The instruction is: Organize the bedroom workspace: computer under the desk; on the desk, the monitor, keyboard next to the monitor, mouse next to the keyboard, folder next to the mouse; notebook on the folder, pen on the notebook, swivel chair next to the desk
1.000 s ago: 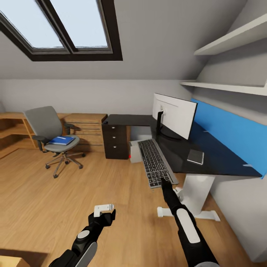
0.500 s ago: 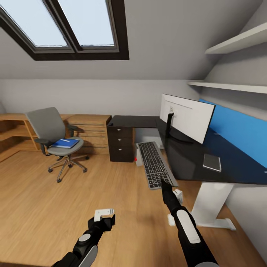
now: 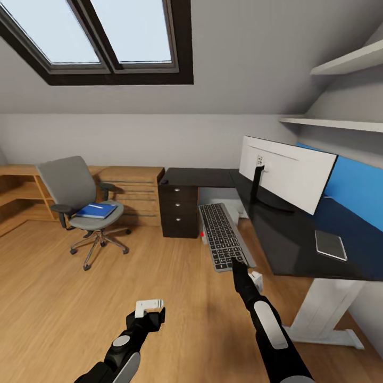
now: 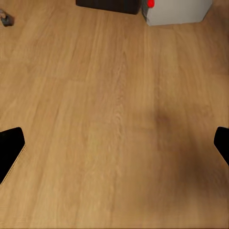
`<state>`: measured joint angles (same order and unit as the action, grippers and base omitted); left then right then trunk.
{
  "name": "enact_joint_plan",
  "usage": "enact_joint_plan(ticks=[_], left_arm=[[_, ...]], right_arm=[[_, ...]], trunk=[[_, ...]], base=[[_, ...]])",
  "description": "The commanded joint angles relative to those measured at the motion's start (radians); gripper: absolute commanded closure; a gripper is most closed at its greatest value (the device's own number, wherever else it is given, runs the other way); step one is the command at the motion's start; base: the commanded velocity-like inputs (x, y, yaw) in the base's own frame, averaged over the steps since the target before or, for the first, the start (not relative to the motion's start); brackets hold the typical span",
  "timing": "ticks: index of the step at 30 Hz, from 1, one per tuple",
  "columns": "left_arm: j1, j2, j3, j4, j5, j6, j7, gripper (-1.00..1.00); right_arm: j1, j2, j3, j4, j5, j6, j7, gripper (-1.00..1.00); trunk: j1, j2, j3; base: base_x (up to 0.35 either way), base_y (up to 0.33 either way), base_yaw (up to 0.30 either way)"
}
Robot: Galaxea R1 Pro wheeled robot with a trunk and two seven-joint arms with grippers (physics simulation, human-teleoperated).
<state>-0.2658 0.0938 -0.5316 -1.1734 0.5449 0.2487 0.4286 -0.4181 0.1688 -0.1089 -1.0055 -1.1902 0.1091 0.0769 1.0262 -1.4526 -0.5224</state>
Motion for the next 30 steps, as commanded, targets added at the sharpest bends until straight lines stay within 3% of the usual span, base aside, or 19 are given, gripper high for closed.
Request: enact_joint_plan(ticks=[1,17,24,30], left_arm=[[-0.001,0.001,-0.004,-0.002,0.007,0.002,0.009,-1.0],[-0.001,0.002,-0.004,-0.007,0.009,0.001,0.005,-1.0],[-0.001,0.003,-0.003,-0.046,0.008,0.001,0.009,-1.0],[-0.001,0.003,-0.002,-0.046,0.007,0.001,0.01,-1.0]], right_arm=[[-0.001,0.001,-0.005,-0.001,-0.009,0.008,0.004,1.0],[-0.001,0.0,-0.006,-0.001,-0.006,0.006,0.004,1.0],[-0.001,0.0,-0.006,-0.001,-0.006,0.006,0.004,1.0],[-0.001,0.0,-0.006,-0.001,-0.006,0.006,0.004,1.0]], trunk=[[0.001,-0.001,-0.001],[0.001,-0.001,-0.001],[-0.026,0.048,0.021],[-0.049,0.09,0.04]], base=[[0.301,0.191,0.0],[0.263,0.139,0.0],[0.017,0.001,0.0],[0.265,0.0,0.0]])
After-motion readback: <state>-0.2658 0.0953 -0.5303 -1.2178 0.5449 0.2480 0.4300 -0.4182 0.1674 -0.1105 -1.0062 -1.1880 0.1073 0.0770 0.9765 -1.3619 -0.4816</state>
